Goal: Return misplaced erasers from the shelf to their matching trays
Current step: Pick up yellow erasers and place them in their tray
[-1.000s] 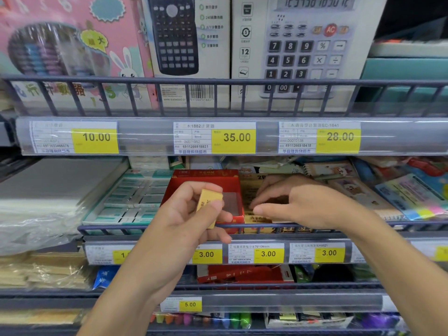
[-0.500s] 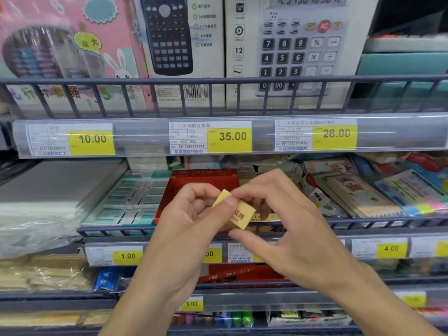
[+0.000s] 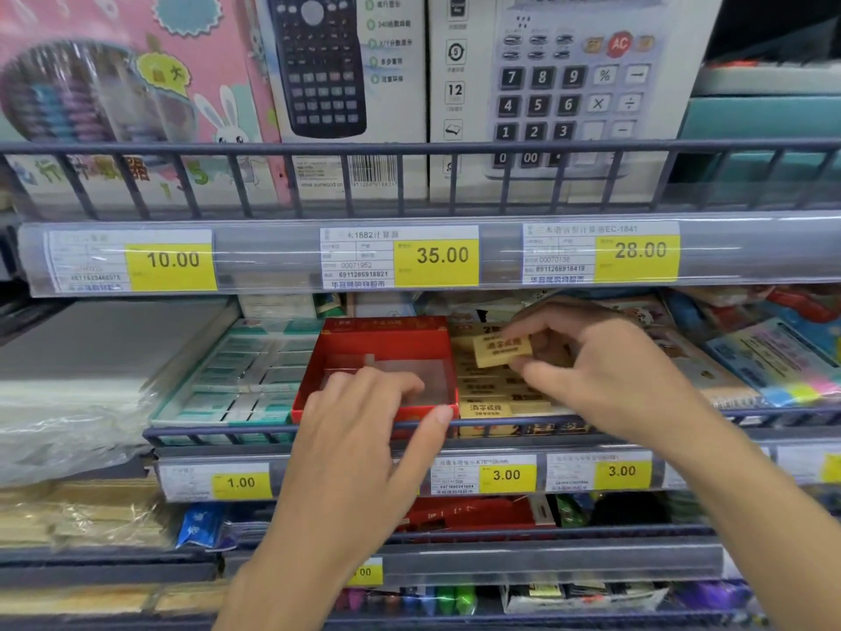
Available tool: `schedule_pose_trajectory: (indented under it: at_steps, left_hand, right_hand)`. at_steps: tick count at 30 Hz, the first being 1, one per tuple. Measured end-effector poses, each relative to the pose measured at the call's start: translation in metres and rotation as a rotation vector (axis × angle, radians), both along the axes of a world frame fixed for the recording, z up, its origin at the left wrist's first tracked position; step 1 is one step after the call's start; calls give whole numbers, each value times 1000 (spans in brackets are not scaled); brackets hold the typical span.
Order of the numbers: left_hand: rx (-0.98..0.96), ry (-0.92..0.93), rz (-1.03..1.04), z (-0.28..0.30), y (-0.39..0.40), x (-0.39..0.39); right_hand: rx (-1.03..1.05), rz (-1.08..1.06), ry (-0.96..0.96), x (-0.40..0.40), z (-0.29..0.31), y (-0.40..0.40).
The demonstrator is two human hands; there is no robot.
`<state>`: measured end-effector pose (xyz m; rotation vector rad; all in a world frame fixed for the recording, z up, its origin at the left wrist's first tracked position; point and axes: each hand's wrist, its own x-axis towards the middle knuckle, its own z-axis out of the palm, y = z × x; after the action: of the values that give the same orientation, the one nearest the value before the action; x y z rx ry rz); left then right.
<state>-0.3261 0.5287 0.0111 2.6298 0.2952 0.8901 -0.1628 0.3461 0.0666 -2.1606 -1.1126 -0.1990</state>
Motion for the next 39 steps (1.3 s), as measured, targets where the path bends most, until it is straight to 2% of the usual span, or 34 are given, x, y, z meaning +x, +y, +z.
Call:
schedule_pose_trajectory:
  at_steps: [3,7,12,18,23,25,27,30,33,36,39]
  left_hand:
    - [161,38,24,-10,1,3]
    - [273,-23,25,-18,5,8]
    - [284,-61,15,-20,7,9]
    - [272,-60,7,-22,7,9]
    - [218,1,-23,-14,6,4]
    - [110,2,-68,-9,7,-1]
    - [-80,-76,-124,-5,8,-8]
    - [-363,-238,-214,-2,7,-25]
    - [-609,-292,-380,-10,5,-43]
    - [-802,-176,-499,-40,2,-56]
    - [-993,74,-486,-92,-7,-64]
  right_hand:
    - [-135,-77,40,24,3,13]
    - [-241,-91,62,41,-3,38]
    - [-265,-77,-11,48,-15,57]
    - [-302,-79,-5,52,-17,59]
    - [-395,-95,-41,39,-8,53]
    - [-348,-141,-63,26,-3,48]
    - [-151,-136,-39,3,-1,38]
    - [197,-57,107,-42,-6,16]
    - [395,18,254,-90,-24,-9]
    - [481,-19,426,-132,-65,-42]
    - [488,-172,604,-172,-124,-77]
